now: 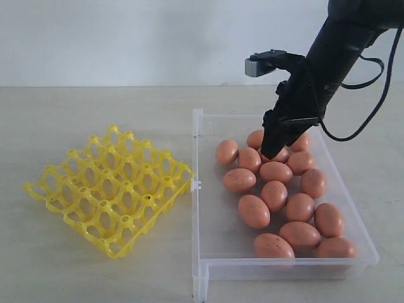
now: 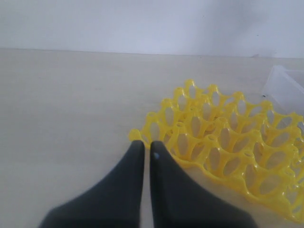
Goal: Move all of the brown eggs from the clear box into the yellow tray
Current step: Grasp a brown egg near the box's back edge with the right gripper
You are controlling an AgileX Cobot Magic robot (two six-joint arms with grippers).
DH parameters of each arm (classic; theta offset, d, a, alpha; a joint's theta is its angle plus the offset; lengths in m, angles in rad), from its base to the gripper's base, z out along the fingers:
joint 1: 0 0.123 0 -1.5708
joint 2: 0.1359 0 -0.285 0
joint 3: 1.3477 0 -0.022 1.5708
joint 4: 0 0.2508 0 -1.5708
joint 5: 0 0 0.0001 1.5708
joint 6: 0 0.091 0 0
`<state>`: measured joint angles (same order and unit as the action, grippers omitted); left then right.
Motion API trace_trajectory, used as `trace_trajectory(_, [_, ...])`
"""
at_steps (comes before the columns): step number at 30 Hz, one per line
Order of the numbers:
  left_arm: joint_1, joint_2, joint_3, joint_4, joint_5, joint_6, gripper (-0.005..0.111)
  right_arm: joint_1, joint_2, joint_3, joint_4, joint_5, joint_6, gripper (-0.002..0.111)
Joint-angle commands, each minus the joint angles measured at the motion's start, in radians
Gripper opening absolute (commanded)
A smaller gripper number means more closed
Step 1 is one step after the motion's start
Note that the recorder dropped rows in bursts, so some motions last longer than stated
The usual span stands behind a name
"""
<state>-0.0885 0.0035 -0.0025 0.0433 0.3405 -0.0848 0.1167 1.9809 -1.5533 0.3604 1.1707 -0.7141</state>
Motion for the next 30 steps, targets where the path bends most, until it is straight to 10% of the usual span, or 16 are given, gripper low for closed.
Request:
trace_trajectory(1, [-0.004,-0.003,0.003,-0.003,-0.002,-0.001,0.004,-0.002,0.03,-0.005,-0.008,-0.006,-0.108,0.055])
trace_trajectory(22, [-0.004,-0.003,0.003,-0.003,-0.002,-0.001,0.004,-0.002,0.171,-0.005,-0.008,-0.092,-0.158,0.054])
trace_trajectory(30, [-0.004,-0.003,0.003,-0.003,-0.002,-0.001,0.004,-0.002,0.177,-0.005,0.006,-0.102,-0.158,-0.001])
